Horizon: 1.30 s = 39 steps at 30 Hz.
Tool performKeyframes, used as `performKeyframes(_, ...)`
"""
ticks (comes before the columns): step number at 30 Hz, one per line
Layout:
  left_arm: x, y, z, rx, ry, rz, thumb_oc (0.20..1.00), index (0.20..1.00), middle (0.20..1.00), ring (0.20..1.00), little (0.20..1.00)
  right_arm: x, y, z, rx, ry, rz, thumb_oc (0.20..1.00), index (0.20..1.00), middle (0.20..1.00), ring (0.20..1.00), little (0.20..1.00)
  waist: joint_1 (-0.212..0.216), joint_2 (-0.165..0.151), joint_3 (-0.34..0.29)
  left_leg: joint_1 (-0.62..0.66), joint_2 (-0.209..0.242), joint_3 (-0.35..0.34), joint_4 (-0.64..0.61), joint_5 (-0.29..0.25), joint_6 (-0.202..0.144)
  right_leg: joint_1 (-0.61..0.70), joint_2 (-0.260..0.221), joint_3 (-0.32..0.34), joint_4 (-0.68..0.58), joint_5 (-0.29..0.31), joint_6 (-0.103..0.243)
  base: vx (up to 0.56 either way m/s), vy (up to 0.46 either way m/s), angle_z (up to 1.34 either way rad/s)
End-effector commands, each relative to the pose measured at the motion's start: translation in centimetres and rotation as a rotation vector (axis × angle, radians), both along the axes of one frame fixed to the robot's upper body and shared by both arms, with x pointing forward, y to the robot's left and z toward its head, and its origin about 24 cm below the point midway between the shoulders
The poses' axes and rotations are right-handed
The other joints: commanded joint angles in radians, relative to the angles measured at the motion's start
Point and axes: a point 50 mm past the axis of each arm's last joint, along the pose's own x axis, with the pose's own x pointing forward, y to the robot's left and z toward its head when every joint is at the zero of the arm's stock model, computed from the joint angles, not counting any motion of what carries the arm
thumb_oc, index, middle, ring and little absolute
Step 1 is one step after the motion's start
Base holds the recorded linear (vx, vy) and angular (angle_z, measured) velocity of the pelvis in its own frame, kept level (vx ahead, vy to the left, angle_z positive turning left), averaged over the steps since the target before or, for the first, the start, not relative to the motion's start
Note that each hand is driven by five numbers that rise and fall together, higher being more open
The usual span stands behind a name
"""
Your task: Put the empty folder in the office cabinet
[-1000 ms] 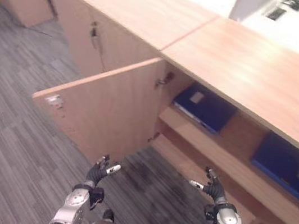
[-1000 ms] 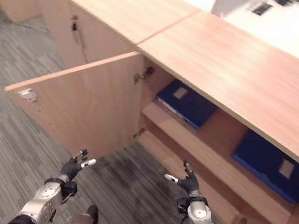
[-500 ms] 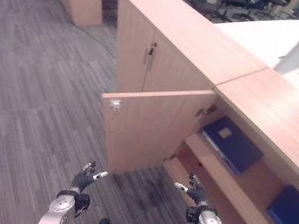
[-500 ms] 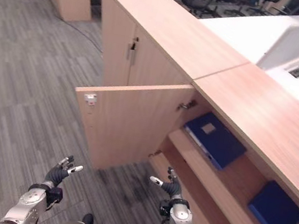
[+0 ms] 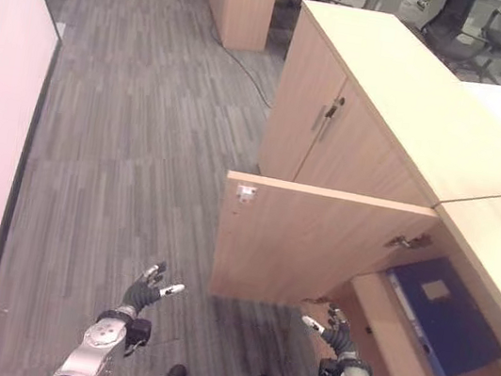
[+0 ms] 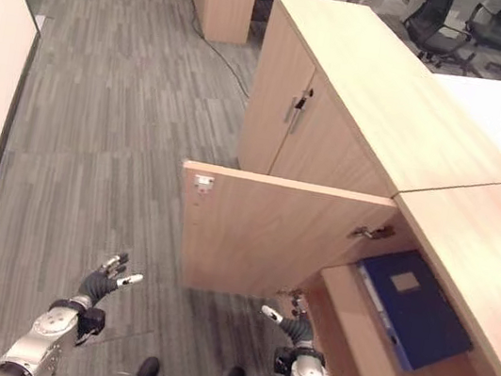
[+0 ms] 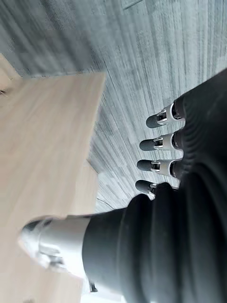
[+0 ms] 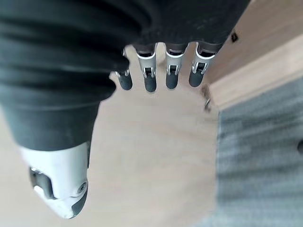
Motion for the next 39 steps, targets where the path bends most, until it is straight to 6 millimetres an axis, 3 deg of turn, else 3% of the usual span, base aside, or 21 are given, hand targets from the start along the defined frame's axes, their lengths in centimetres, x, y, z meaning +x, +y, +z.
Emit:
performKeyframes(1, 1.5, 1.5, 1.9, 0.019, -0.112, -0.013, 1.000, 1.000, 1.000, 1.000, 1.000, 2.1, -0.9, 2.6, -0.022, -0.166, 0.025, 1.000, 1.000, 1.000, 1.000, 1.000, 0.028, 0.035, 0.009, 0.009, -0.036, 0.051, -0.025, -0.026, 0.030, 0.003, -0.070, 0.016, 0.122, -0.045, 0.095, 0.10, -0.043, 0.03)
performKeyframes(9, 1.4, 0.6, 2.9, 0.016, -0.176, -0.051, 1.000, 1.000, 1.000, 1.000, 1.000, 0.6, -1.7, 1.7, -0.038, -0.101, 0.032, 1.000, 1.000, 1.000, 1.000, 1.000, 0.037, 0.042, -0.007, 0.018, -0.028, 0.023, -0.026, -0.028, 0.015, 0.079, -0.075, -0.025, 0.045, -0.069, 0.079, 0.04, -0.051, 0.10)
performKeyframes(27, 1.0, 0.6, 3.0, -0.025, -0.196, -0.003, 1.000, 1.000, 1.000, 1.000, 1.000, -1.0, -2.6, 0.5, -0.062, -0.010, 0.026, 1.000, 1.000, 1.000, 1.000, 1.000, 0.033, 0.065, -0.028, 0.030, -0.014, 0.012, -0.026, -0.026, -0.006, 0.132, -0.072, -0.058, -0.005, -0.078, 0.060, 0.00, -0.020, 0.04)
performKeyframes(34, 3.9, 0.8, 4.9, -0.010, -0.294, -0.006, 1.000, 1.000, 1.000, 1.000, 1.000, -1.8, -2.1, -0.2, -0.042, 0.028, 0.039, 1.000, 1.000, 1.000, 1.000, 1.000, 0.007, 0.073, -0.037, 0.051, -0.006, 0.039, -0.026, -0.033, -0.012, 0.140, -0.074, -0.045, -0.010, -0.075, 0.060, 0.00, 0.016, -0.05)
performKeyframes(39, 7.8, 0.2, 7.5, 0.020, -0.400, -0.074, 1.000, 1.000, 1.000, 1.000, 1.000, -2.1, -1.3, -0.7, -0.027, 0.053, 0.087, 1.000, 1.000, 1.000, 1.000, 1.000, -0.030, 0.072, -0.049, 0.068, -0.001, 0.074, -0.026, -0.043, -0.015, 0.135, -0.077, -0.018, -0.007, -0.069, 0.065, 0.01, 0.023, -0.19)
